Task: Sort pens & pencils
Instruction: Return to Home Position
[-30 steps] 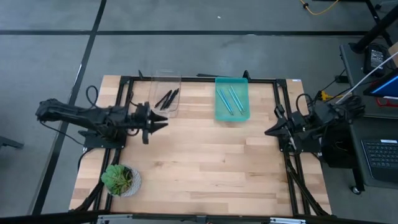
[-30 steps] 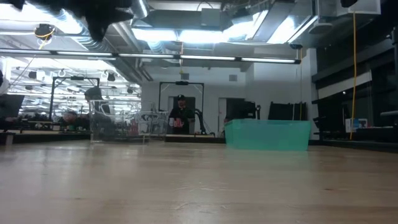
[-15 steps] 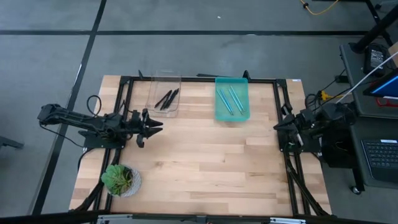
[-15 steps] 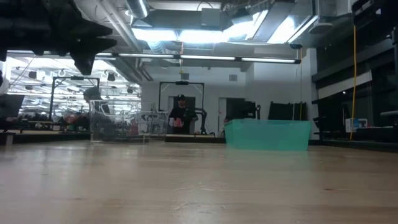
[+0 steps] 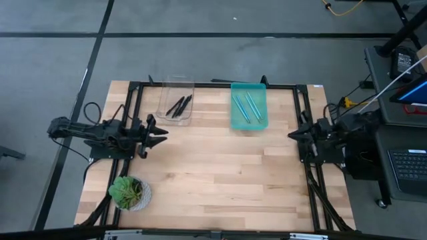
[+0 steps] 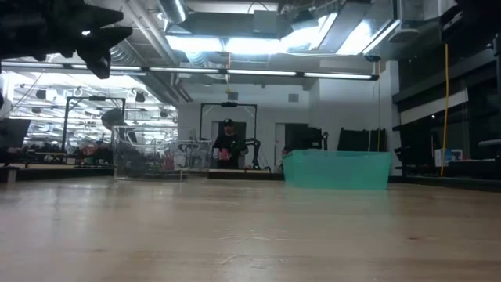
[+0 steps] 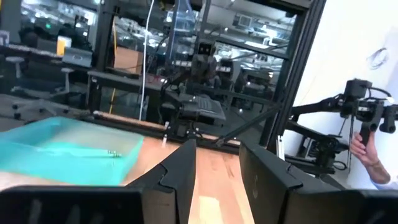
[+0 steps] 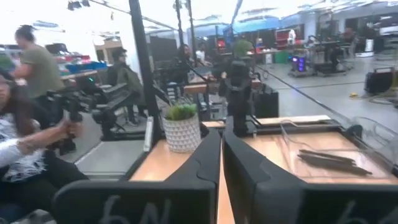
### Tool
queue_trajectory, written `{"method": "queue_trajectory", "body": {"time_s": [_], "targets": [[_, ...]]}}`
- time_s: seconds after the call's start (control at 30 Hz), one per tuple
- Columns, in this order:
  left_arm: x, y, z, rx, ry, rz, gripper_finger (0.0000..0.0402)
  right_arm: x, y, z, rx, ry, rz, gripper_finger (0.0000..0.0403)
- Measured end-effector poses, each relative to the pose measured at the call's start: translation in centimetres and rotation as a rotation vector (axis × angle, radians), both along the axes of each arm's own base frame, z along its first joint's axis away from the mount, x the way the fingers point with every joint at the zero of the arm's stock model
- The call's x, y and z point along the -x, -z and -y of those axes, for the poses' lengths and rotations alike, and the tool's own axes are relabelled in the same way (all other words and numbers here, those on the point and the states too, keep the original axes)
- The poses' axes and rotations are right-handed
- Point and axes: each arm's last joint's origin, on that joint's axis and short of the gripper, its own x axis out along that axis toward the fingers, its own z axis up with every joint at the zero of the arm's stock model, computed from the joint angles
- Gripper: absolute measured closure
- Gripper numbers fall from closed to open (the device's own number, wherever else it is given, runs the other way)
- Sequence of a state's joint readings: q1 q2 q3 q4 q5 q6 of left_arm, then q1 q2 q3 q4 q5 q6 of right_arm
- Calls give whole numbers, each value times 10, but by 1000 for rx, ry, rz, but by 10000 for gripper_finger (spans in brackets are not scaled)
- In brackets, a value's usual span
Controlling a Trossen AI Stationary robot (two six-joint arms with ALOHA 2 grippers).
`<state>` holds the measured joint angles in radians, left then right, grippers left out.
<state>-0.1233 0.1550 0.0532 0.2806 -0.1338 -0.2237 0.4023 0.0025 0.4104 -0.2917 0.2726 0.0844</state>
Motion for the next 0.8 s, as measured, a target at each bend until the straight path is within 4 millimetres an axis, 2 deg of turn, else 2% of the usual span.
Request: {"method": "queue_trajectory", "body": {"time_s": [0.2, 0.37, 0.5, 0.8], "targets": [[3, -1, 1, -35, 25, 18, 284, -13, 20, -5, 49, 20, 9, 382], [3, 4, 1, -31, 27, 2, 284, -22, 41, -6, 79, 105, -41, 382], [1, 13, 1, -26, 28, -11, 284, -22, 43, -6, 108, 113, -55, 382], [1, 14, 1, -32, 45, -20, 284, -22, 46, -5, 111, 146, -80, 382]]}}
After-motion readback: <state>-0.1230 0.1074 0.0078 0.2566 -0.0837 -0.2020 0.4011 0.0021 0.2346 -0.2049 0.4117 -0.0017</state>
